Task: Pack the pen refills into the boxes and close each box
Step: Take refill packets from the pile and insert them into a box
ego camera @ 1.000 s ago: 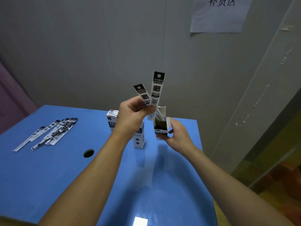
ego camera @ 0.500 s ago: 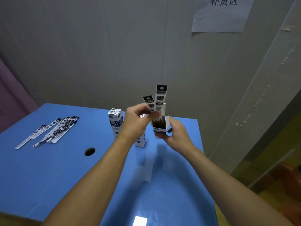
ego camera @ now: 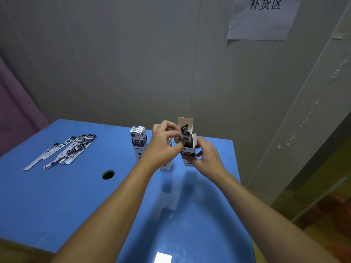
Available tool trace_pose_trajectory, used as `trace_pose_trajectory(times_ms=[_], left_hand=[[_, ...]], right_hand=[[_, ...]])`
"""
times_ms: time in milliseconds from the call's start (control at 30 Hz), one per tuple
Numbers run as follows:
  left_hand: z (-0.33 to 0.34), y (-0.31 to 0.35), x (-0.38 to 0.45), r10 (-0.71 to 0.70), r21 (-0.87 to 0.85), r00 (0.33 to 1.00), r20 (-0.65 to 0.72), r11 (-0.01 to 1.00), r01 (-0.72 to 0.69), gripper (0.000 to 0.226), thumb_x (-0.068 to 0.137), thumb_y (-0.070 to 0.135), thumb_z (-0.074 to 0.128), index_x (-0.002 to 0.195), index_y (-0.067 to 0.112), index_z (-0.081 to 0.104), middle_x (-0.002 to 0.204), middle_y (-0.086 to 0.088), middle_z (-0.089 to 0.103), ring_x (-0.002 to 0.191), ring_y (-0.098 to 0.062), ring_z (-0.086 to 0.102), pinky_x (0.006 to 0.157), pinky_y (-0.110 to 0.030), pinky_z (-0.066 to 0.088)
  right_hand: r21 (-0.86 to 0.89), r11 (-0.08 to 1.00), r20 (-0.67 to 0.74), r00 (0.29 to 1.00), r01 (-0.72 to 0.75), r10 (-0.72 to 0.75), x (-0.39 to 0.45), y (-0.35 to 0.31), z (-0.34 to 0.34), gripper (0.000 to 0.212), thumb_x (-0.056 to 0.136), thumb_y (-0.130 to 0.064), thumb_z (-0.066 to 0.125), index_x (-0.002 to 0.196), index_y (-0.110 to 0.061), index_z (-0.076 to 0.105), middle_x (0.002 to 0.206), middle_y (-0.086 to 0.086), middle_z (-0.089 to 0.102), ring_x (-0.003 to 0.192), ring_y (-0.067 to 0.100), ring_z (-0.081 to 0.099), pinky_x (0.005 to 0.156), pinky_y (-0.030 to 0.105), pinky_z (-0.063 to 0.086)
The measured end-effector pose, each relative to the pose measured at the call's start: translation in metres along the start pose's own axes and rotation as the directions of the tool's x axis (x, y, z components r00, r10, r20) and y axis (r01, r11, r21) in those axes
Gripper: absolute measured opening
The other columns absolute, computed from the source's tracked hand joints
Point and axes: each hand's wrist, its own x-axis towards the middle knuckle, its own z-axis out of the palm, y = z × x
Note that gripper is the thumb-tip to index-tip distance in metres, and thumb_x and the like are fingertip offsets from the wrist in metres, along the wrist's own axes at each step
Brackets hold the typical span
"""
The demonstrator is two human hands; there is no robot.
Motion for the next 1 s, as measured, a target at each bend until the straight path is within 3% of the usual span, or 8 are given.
trace_pose_trajectory(times_ms=[67,200,367,533,600,733,867,1000], left_hand=[[-0.001,-0.002,-0.001,0.004,0.020,1.000,-0.002,1.000,-0.004,0.005,0.085,0.018,0.075,0.084,0.022,0.073,0.104,0.020,0.051,0.108,0.008,0.035,0.091,-0.015,0.039],[-0.005,-0.001,-0.003,-0.008,0.009,1.000,0.021,1.000,0.008,0.028,0.086,0.016,0.072,0.110,0.032,0.076,0.107,0.012,0.052,0.107,0.003,0.037,0.087,-0.003,0.034],[-0.004,-0.003,-0.006,-0.036,-0.040,0.998,0.047,0.998,0.038,0.027,0.087,0.013,0.069,0.104,0.032,0.076,0.107,0.014,0.052,0.109,-0.004,0.042,0.083,-0.006,0.039],[0.000,-0.020,-0.015,-0.202,-0.253,0.978,-0.043,0.950,0.185,0.029,0.088,0.000,0.061,0.092,0.024,0.077,0.105,0.001,0.059,0.082,-0.019,0.053,0.070,-0.018,0.045],[0.000,-0.031,-0.021,-0.254,-0.227,0.966,-0.044,0.944,0.238,0.028,0.088,0.000,0.061,0.088,0.024,0.076,0.098,0.006,0.064,0.083,-0.011,0.057,0.071,-0.021,0.047],[-0.004,-0.050,-0.035,-0.414,-0.120,0.906,0.086,0.899,0.422,0.019,0.090,0.013,0.066,0.086,0.028,0.077,0.075,0.014,0.069,0.073,-0.008,0.061,0.069,-0.021,0.046],[-0.009,-0.063,-0.053,-0.501,-0.022,0.861,0.088,0.863,0.505,0.017,0.089,0.016,0.067,0.089,0.029,0.077,0.081,0.011,0.070,0.070,0.003,0.058,0.069,-0.018,0.043],[-0.014,-0.073,-0.068,-0.574,0.054,0.817,0.049,0.819,0.572,0.017,0.089,0.017,0.065,0.092,0.030,0.076,0.087,0.000,0.071,0.082,-0.013,0.065,0.065,-0.016,0.045]], right_hand=[[0.000,1.000,0.007,1.000,-0.002,0.002,-0.001,0.000,0.000,0.045,0.077,-0.028,0.083,0.116,-0.028,0.060,0.104,-0.021,0.061,0.098,0.012,0.052,0.080,0.036,0.052],[-0.009,1.000,0.018,1.000,-0.006,0.006,-0.003,-0.003,-0.003,0.044,0.078,-0.022,0.081,0.116,-0.025,0.061,0.099,-0.031,0.053,0.098,0.013,0.052,0.079,0.034,0.052],[0.011,0.998,0.036,0.997,-0.067,0.066,-0.004,0.002,0.000,0.046,0.076,-0.024,0.081,0.117,-0.024,0.060,0.098,-0.028,0.054,0.097,0.012,0.054,0.078,0.036,0.053],[0.028,0.974,0.058,0.973,-0.225,0.223,-0.002,0.018,-0.001,0.041,0.078,-0.027,0.083,0.110,-0.019,0.059,0.104,-0.010,0.065,0.094,0.013,0.058,0.076,0.028,0.047],[-0.006,0.954,0.060,0.952,-0.299,0.299,-0.001,0.027,-0.004,0.041,0.079,-0.029,0.082,0.108,-0.017,0.057,0.106,-0.006,0.064,0.095,0.016,0.058,0.074,0.028,0.042],[-0.050,0.908,0.063,0.906,-0.416,0.419,0.005,0.043,-0.005,0.042,0.081,-0.031,0.081,0.109,-0.015,0.054,0.105,-0.003,0.062,0.097,0.018,0.058,0.073,0.030,0.040],[-0.027,0.885,0.083,0.882,-0.464,0.465,0.009,0.053,-0.002,0.043,0.085,-0.025,0.078,0.116,-0.012,0.051,0.113,0.003,0.065,0.105,0.022,0.061,0.078,0.031,0.042],[-0.018,0.876,0.103,0.870,-0.482,0.481,0.011,0.059,-0.001,0.048,0.085,-0.023,0.078,0.122,-0.009,0.050,0.117,0.006,0.066,0.110,0.026,0.061,0.081,0.030,0.042]])
